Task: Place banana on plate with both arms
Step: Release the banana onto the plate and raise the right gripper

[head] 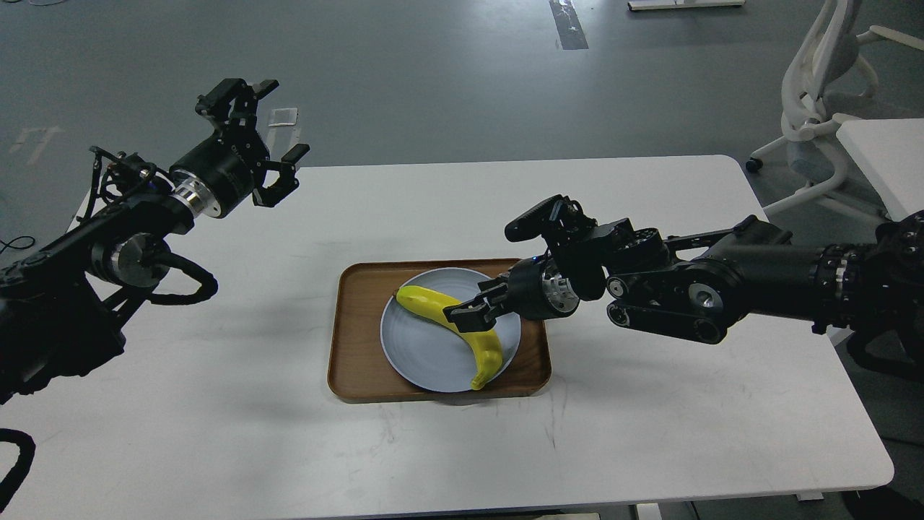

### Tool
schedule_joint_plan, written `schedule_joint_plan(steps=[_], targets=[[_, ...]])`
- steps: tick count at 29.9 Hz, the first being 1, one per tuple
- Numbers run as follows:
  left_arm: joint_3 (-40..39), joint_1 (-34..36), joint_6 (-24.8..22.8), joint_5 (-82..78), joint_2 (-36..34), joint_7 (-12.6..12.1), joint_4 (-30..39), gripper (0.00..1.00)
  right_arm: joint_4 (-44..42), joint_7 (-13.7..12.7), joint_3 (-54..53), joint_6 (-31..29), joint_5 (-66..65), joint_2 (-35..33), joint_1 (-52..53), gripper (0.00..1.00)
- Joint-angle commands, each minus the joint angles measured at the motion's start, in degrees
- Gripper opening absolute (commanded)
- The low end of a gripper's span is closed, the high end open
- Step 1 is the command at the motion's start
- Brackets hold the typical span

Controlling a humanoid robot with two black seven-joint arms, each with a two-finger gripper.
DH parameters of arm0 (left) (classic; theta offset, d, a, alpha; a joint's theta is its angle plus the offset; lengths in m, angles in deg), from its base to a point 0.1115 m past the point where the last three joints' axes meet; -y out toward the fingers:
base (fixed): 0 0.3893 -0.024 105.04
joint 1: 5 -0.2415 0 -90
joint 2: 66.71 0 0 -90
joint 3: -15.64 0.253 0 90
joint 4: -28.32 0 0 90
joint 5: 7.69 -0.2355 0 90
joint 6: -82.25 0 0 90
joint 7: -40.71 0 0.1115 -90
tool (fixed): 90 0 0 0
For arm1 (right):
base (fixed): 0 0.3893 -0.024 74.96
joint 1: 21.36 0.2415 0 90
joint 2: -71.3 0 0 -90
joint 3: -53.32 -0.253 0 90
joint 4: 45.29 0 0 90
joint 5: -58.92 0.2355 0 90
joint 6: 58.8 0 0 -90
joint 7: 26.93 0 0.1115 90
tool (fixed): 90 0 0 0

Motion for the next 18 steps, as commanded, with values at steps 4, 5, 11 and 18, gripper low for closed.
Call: schedule_joint_plan(steps=[4, 5, 11, 18], targets=[[-0.27, -0.06, -0.07, 0.69, 0.23, 0.27, 0.00, 0.98, -4.19, -0.37, -12.25, 0.17, 9.74, -4.30, 0.65, 1.00], [-0.35, -0.06, -0.07, 0.69, 0.23, 0.27, 0.00, 0.98, -5.07, -0.63, -13.84, 0.44, 11.75, -4.74, 0.39, 1.00], [-0.79, -0.15, 0.01, 0.95, 0.84, 0.36, 0.00, 0.98, -11.84, -2.92, -31.05, 1.76, 37.67, -6.41, -6.29, 0.99], [-2.90, -2.60, -0.16, 1.13, 2.25, 1.94, 0.08, 0.98, -12.02, -8.01, -50.92, 4.47, 59.23, -6.77, -17.62, 0.99]])
